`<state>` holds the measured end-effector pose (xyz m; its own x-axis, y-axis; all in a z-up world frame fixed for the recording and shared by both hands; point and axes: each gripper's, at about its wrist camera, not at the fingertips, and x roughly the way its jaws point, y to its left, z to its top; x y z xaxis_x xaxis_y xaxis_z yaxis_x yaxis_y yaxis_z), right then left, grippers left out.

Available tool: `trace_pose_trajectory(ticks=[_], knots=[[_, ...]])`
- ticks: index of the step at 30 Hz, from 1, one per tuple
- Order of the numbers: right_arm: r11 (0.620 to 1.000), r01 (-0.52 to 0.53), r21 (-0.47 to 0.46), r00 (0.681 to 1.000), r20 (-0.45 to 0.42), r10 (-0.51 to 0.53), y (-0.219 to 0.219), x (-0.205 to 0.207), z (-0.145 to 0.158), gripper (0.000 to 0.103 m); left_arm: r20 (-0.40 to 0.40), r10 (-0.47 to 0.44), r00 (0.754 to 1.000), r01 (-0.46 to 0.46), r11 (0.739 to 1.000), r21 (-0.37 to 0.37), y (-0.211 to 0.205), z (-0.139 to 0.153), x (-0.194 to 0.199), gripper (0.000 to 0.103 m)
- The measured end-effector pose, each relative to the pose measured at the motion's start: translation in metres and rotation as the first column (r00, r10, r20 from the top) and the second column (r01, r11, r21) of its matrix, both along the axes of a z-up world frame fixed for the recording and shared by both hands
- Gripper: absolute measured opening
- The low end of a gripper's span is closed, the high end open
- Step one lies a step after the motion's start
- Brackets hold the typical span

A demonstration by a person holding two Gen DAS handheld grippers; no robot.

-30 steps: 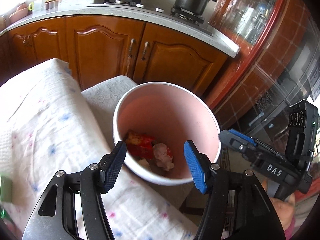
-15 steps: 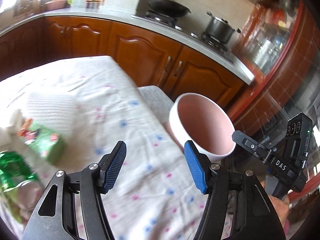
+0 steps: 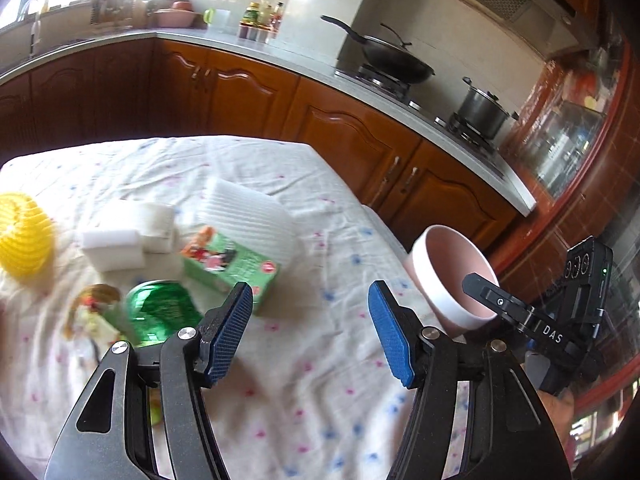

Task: Collect trash
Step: 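Grasp the white foam block with the left gripper while the right gripper grasps the white mesh net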

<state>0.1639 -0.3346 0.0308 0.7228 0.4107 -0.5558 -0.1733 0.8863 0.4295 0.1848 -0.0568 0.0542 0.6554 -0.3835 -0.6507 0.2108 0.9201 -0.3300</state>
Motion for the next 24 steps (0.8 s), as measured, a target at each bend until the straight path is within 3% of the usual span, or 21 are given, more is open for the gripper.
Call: trace_pose_trajectory(ticks=[14,24], knots=[[0.989,-0.142,-0.03,0.99,-0.016,0.141,0.075,0.036,0.001,0.074,0.011,0.166,0.986,-0.166,0.986,0.019,0.092,-0.002,-0.001,0.065],[0.979,-0.205,-0.012,0.976,-0.079,0.203,0.109,0.079,-0.013,0.076,-0.023,0.2,0.98,-0.199,0.979,0.054,0.122,-0.022,0.023,0.071]])
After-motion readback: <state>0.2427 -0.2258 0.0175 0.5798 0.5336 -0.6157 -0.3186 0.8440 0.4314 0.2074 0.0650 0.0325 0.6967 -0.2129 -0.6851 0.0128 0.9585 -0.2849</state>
